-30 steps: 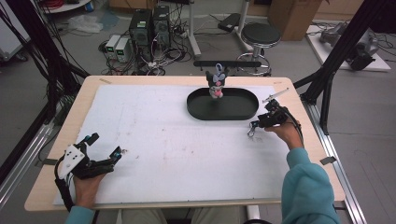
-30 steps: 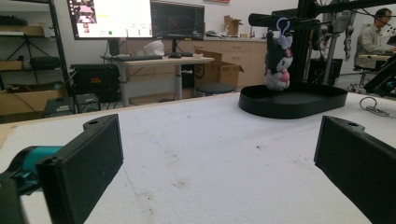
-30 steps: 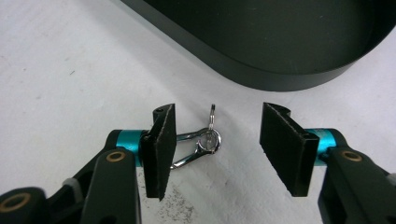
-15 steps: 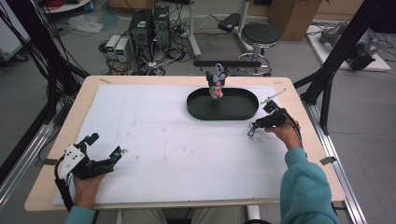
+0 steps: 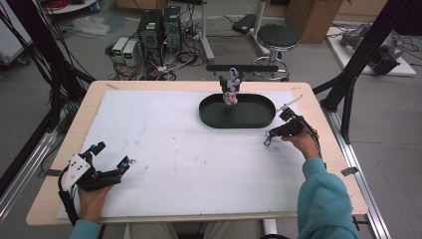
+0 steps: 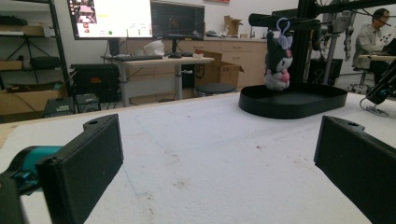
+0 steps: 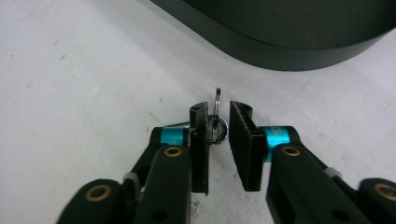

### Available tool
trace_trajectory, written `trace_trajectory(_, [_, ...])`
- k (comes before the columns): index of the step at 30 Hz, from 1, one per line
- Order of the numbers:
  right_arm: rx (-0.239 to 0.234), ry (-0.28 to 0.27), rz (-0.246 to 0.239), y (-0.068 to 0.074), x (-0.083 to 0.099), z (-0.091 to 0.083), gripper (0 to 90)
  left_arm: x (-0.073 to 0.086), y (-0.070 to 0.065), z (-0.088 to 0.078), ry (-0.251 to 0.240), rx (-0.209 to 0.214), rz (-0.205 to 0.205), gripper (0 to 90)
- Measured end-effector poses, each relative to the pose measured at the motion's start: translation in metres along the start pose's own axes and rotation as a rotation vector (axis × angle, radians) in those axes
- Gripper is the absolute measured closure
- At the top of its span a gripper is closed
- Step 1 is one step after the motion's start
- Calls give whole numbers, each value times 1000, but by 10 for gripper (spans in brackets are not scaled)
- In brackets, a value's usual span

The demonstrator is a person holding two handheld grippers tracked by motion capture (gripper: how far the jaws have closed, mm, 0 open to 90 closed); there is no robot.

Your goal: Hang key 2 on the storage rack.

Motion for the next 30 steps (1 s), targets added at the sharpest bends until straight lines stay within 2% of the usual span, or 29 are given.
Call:
trace_trajectory(7, [4, 2, -4, 1, -1, 2, 870, 0, 0, 0, 0, 0, 0, 17])
trace_trajectory(13, [9, 6, 2, 1, -1, 2, 878, 0, 0, 0, 0, 0, 0, 17])
trace_trajectory(17, [30, 13, 4, 3, -2, 2, 886, 0, 0, 0, 0, 0, 0, 17])
trace_trajectory(21, [22, 15, 7, 6, -3, 2, 889, 0, 0, 0, 0, 0, 0, 17])
trace_trajectory(26, [9, -21, 12, 7, -5, -1, 890, 0, 0, 0, 0, 0, 0, 17])
trace_trajectory(30, [-2, -76, 10, 8, -6, -7, 890, 0, 0, 0, 0, 0, 1, 17])
Point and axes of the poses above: each handheld gripper's, and its own axes: z roughly forward along the jaws, x roughly out of its underside, y roughly to its left, the point moved 2 cm from there along z, roughly forward along the jaws, and after that the axes turned 11 degrees about -x, right-handed, at the moved point
